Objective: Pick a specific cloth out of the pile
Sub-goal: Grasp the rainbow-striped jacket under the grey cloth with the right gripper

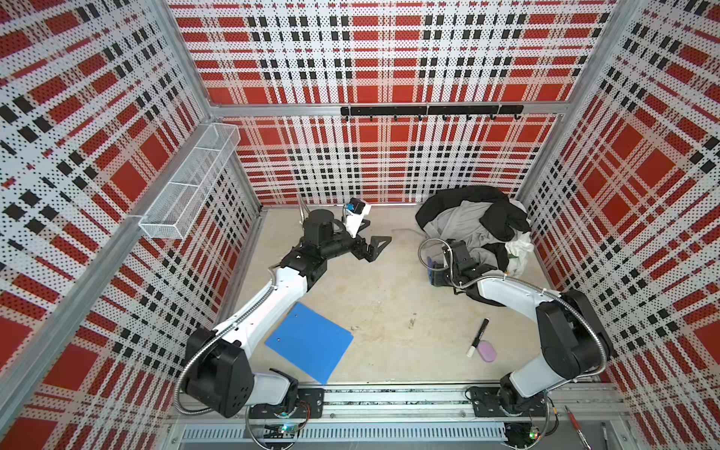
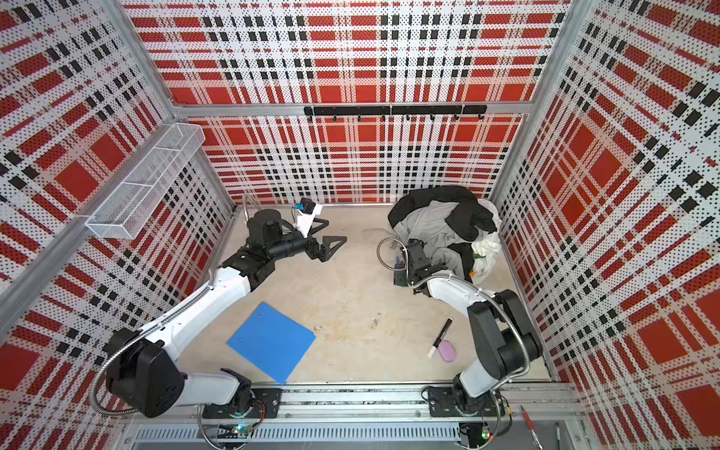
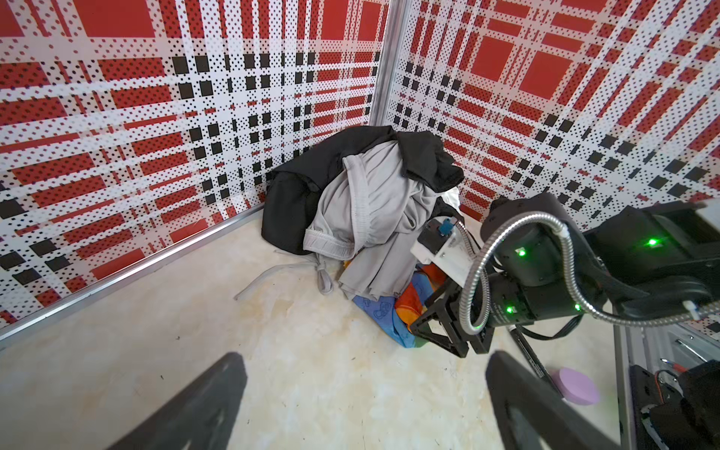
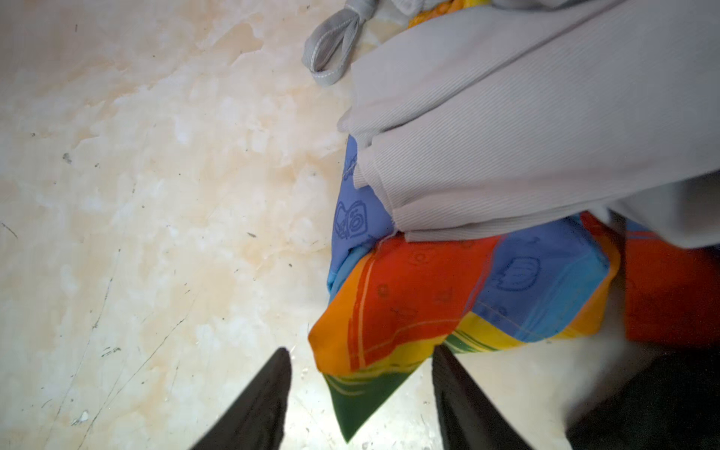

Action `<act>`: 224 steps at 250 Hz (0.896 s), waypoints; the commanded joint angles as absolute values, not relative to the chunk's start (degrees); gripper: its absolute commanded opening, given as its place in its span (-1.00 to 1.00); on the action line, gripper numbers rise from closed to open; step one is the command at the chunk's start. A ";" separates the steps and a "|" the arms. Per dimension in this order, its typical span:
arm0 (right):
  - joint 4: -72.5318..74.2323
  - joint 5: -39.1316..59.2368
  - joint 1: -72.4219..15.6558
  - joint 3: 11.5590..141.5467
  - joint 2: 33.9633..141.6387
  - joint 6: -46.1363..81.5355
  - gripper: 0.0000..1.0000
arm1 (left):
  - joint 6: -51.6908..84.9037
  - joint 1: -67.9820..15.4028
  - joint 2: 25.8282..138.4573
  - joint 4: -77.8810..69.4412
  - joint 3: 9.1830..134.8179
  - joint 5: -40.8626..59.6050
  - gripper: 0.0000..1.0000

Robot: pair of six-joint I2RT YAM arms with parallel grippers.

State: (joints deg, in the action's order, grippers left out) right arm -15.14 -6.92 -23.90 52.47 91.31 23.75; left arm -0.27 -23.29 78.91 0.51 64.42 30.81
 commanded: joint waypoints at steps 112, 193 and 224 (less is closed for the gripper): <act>-16.53 -6.72 -28.17 58.06 86.57 23.22 -1.00 | -0.48 -23.60 78.23 0.48 66.27 30.85 0.99; -20.68 -5.40 -29.42 64.67 78.28 22.07 -1.00 | -0.28 -23.60 78.22 0.35 66.09 30.24 0.98; -22.79 -4.07 -29.44 68.18 76.38 21.37 -1.00 | -0.14 -23.64 78.31 0.18 66.01 30.32 0.99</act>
State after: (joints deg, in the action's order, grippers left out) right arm -22.74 -7.09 -28.75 63.64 79.57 23.11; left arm -0.27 -23.33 78.91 0.54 64.45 30.57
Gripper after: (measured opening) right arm 0.051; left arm 0.992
